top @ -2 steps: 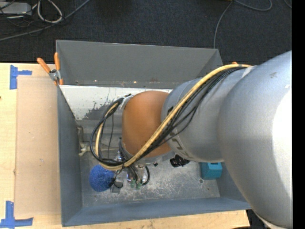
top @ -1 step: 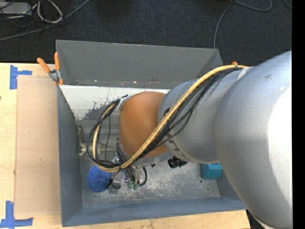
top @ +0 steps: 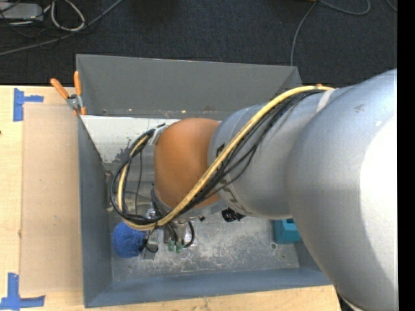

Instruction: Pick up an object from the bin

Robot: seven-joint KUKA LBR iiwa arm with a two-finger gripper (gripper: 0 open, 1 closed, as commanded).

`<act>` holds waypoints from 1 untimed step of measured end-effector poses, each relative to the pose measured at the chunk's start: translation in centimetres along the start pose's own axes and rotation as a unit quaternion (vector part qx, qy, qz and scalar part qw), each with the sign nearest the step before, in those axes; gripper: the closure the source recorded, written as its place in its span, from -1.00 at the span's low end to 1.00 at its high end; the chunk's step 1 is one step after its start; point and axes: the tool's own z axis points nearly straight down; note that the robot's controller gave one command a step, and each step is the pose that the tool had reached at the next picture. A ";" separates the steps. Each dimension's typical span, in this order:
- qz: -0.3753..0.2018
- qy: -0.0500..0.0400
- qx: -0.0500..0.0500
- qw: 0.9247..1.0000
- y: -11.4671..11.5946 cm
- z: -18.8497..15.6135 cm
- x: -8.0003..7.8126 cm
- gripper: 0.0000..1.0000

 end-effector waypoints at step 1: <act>-0.057 -0.002 -0.002 0.998 0.1 0.8 -0.5 1.00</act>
Offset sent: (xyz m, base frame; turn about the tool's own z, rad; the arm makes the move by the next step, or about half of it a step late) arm -0.0013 -0.0127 0.0649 -0.1304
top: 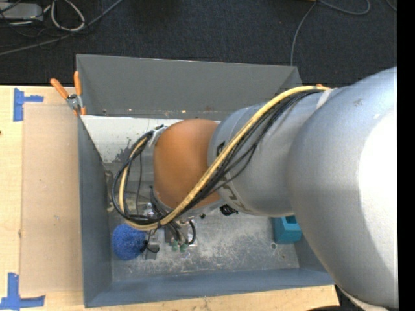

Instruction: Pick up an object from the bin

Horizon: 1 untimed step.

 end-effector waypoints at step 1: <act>-0.008 0.004 0.002 1.000 -1.2 -4.5 0.6 1.00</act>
Offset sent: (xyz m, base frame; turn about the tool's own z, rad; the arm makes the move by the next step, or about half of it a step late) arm -0.0104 -0.0198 -0.0057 -0.0022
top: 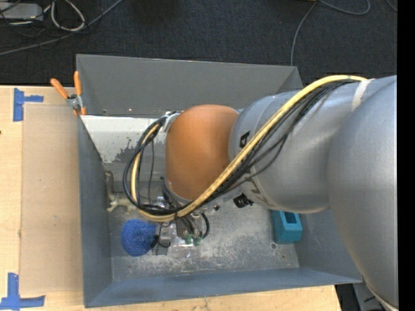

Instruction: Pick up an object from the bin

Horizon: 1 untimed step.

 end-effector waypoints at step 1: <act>0.000 -0.004 -0.002 1.000 -0.1 -2.3 0.0 1.00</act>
Offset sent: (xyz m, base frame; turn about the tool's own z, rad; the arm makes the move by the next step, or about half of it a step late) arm 0.0290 -0.0196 0.0296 -0.0750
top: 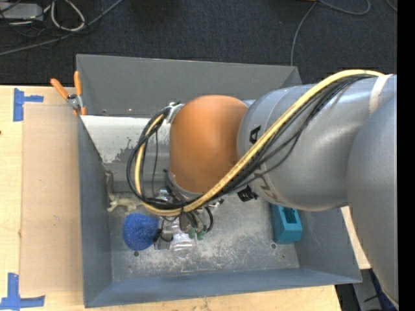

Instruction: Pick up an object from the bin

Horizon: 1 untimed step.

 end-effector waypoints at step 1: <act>-0.035 0.001 0.001 0.999 -1.3 -0.3 -2.4 1.00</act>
Offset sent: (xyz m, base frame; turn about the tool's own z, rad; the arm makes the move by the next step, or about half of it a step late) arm 0.0074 -0.0090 -0.0589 0.0298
